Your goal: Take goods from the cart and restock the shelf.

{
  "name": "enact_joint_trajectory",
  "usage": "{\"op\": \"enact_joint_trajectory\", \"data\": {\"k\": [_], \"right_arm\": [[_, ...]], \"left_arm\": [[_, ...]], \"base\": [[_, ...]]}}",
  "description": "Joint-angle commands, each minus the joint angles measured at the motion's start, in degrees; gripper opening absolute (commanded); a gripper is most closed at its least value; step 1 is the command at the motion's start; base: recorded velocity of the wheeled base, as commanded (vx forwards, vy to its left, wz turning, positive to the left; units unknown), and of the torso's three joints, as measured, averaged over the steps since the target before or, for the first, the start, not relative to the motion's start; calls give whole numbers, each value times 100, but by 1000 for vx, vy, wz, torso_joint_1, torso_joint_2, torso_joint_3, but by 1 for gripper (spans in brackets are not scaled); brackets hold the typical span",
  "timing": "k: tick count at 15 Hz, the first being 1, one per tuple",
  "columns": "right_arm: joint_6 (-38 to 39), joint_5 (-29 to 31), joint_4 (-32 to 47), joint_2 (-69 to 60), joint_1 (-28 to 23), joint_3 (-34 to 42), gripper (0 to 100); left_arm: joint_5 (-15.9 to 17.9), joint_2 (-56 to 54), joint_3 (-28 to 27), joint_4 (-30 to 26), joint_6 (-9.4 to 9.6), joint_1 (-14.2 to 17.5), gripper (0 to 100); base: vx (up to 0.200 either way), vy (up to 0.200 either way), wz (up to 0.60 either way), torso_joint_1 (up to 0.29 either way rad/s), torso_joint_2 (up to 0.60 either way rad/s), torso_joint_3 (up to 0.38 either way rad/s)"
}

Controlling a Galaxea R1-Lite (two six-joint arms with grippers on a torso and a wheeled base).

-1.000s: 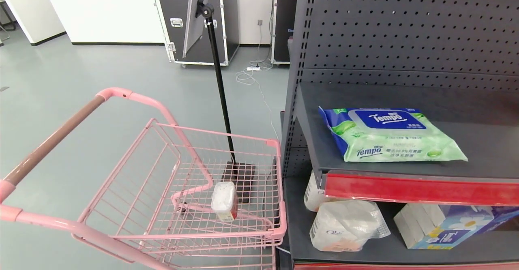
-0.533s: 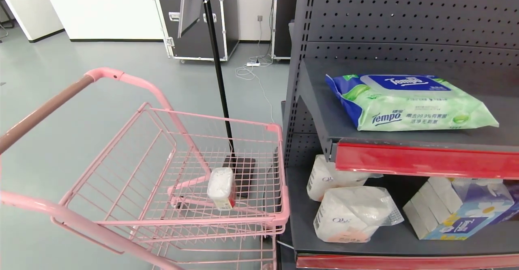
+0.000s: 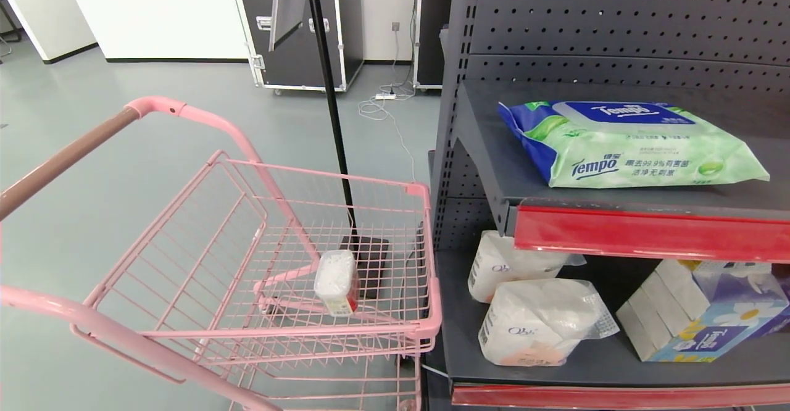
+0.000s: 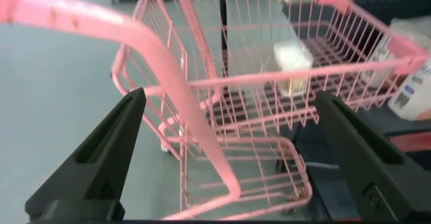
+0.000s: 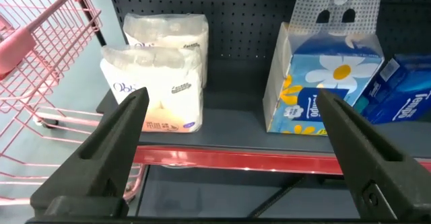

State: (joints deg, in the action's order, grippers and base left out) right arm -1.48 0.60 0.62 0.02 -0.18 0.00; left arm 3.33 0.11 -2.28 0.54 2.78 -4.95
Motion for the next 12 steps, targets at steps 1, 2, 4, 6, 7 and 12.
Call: {"op": "enact_joint_trajectory", "data": {"k": [1,2,4,6,7,12], "right_arm": [[-2,2,-9,-2,1,0,100],[-2,2,-9,-2,1,0,100],[-2,2,-9,-2,1,0,100],[-2,2,-9,-2,1,0,100],[-2,2,-1,-2,1,0,100],[-2,2,-9,6,-8,0,100]], "left_arm": [[133,1791,-2523,-185,-120,-191,100],[195,2344,-3015,-256,-129,-243,100],[792,4296,-3762,-221,-181,-393,100],[880,5535,-4035,-212,-172,-577,100],[871,6361,-4263,-221,-181,-806,100],[344,9191,-4949,-238,-164,-1641,100]], "base": [[0,0,0,0,0,0],[0,0,0,0,0,0],[0,0,0,0,0,0],[0,0,0,0,0,0],[0,0,0,0,0,0],[0,0,0,0,0,0]]}}
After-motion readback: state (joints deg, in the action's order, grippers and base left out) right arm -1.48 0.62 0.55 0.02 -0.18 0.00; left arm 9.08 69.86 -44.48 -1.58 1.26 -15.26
